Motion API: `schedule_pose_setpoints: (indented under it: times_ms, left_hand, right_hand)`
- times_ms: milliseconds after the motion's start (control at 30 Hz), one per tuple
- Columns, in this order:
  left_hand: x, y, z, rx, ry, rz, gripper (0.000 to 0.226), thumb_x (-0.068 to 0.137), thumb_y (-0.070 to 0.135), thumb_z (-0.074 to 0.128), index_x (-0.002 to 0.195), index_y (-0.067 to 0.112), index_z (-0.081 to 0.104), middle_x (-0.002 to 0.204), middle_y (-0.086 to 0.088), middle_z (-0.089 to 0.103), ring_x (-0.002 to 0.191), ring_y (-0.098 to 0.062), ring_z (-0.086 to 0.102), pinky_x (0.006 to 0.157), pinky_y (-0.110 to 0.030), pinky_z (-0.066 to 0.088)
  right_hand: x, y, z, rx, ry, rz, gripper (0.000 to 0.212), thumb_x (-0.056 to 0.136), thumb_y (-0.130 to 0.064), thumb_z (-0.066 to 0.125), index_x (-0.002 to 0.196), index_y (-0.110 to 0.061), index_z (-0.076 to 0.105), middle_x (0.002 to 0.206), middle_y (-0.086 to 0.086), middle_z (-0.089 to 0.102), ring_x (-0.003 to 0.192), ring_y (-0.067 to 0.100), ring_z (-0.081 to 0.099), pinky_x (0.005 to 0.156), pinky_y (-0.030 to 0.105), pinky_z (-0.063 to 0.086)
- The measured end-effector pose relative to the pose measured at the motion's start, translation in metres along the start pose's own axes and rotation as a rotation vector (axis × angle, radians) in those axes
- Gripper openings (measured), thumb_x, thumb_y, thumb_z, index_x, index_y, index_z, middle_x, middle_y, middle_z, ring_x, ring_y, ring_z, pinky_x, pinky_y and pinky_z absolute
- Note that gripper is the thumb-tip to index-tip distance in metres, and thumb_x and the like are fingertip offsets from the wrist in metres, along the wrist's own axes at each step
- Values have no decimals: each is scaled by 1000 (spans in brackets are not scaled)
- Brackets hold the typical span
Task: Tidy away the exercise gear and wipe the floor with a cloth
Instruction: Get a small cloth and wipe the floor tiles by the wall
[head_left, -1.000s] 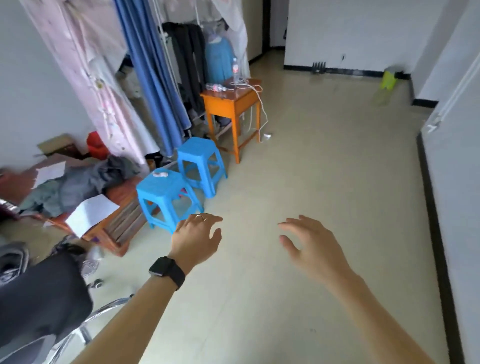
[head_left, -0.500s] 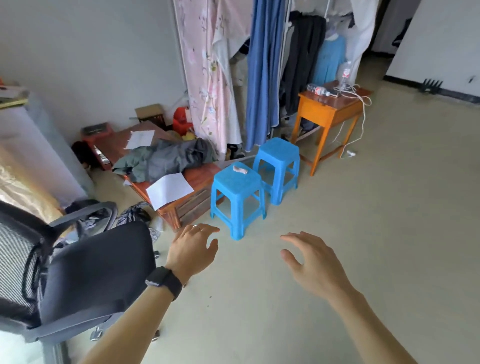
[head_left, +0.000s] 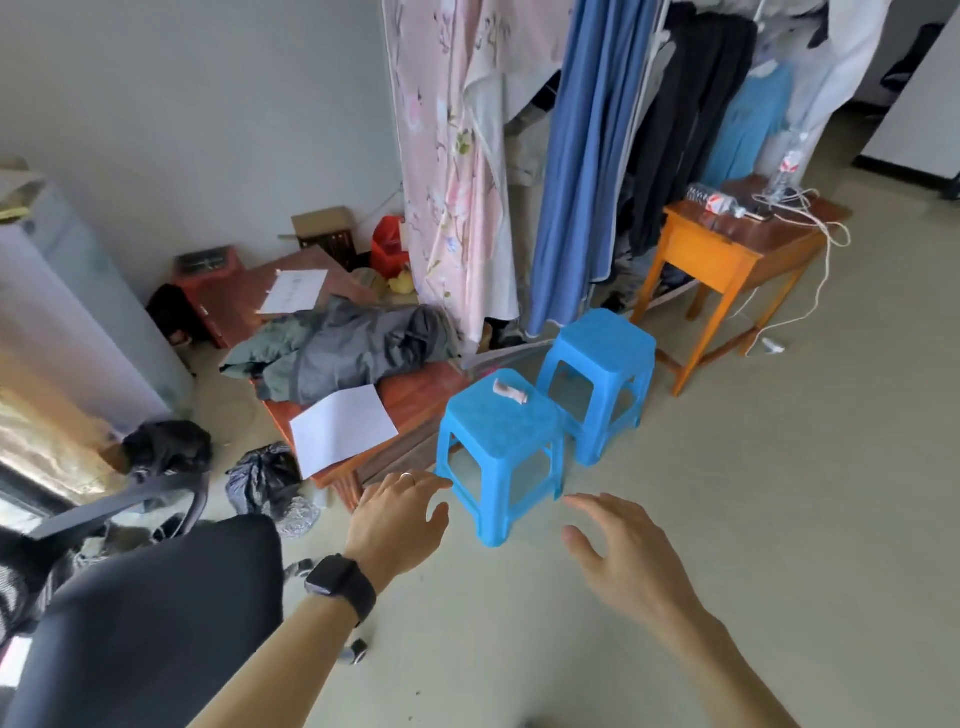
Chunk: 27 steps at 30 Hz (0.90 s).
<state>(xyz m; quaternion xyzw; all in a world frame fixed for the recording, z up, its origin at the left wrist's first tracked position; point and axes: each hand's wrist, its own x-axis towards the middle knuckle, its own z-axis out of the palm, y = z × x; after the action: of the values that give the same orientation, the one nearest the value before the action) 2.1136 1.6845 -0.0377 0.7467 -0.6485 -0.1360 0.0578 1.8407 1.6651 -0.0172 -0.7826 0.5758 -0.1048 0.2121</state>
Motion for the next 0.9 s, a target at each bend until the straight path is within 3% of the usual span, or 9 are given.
schedule_pose_setpoints:
  times_ms: [133,233,400,633,900]
  left_hand:
    - [71,-10,-5,1,-25,-37,42,96,44,44,138,44,52,139,17,55,133,-15,45,109,-36,38]
    - [129,-22,1,-8,-69,-62,44,96,45,43,139,46,49,138,17,55,132,-14,45,109,-35,37]
    - [242,-42,32,-23,-151,-45,43,99,44,42,142,43,47,144,14,52,135,-14,43,112,-34,36]
    - [405,-68,110,-62,-360,-11,46,100,41,41,147,41,41,155,13,39,144,-14,32,118,-33,22]
    - [522,-93,245,92,-566,32,59,102,44,36,157,35,17,167,3,9,154,-24,4,123,-41,5]
  right_hand:
    - [80,11,2,9,-36,8,44,93,-48,52,133,-32,60,130,-16,63,126,15,53,102,33,45]
    - [140,21,14,5,-89,14,42,96,-44,57,136,-33,57,132,-17,61,128,12,51,104,29,42]
    - [249,42,49,-20,-201,42,47,99,-45,50,145,-35,47,142,-17,53,136,9,42,109,27,36]
    - [396,84,122,-13,-354,237,54,101,-47,45,152,-33,35,147,-11,50,136,15,42,108,30,38]
    - [528,157,235,33,-397,384,55,98,-39,55,148,-19,43,142,4,54,127,29,51,104,38,41]
